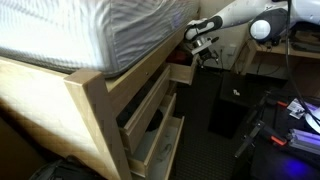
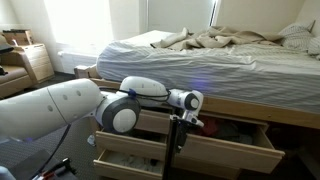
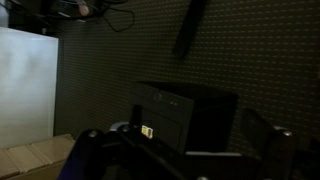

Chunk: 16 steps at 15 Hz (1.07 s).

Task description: Open both topmost drawers fully

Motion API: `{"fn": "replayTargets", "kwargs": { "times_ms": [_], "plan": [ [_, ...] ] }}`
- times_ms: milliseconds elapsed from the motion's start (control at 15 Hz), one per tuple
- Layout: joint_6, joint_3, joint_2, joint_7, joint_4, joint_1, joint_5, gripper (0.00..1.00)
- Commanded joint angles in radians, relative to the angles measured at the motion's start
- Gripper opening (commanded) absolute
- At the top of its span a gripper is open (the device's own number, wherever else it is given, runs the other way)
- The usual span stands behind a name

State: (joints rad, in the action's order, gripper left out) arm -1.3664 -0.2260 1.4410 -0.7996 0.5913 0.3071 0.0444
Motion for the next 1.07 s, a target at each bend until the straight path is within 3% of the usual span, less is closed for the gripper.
{"fn": "replayTargets", "kwargs": {
  "times_ms": [0, 200, 533, 733, 1000],
  "plan": [
    [0.019, -0.008, -0.010, 0.032, 0.003, 0.017, 0.008, 1.00],
    [0.019, -0.008, -0.063, 0.056, 0.011, 0.038, 0.001, 1.00],
    [-0.150, -0.038, -0.123, -0.040, -0.044, 0.045, 0.006, 1.00],
    [-0.324, -0.018, -0.090, -0.114, -0.071, 0.065, -0.027, 1.00],
    [-0.629, 0.039, 0.044, -0.220, -0.061, 0.084, -0.123, 1.00]
  ]
}}
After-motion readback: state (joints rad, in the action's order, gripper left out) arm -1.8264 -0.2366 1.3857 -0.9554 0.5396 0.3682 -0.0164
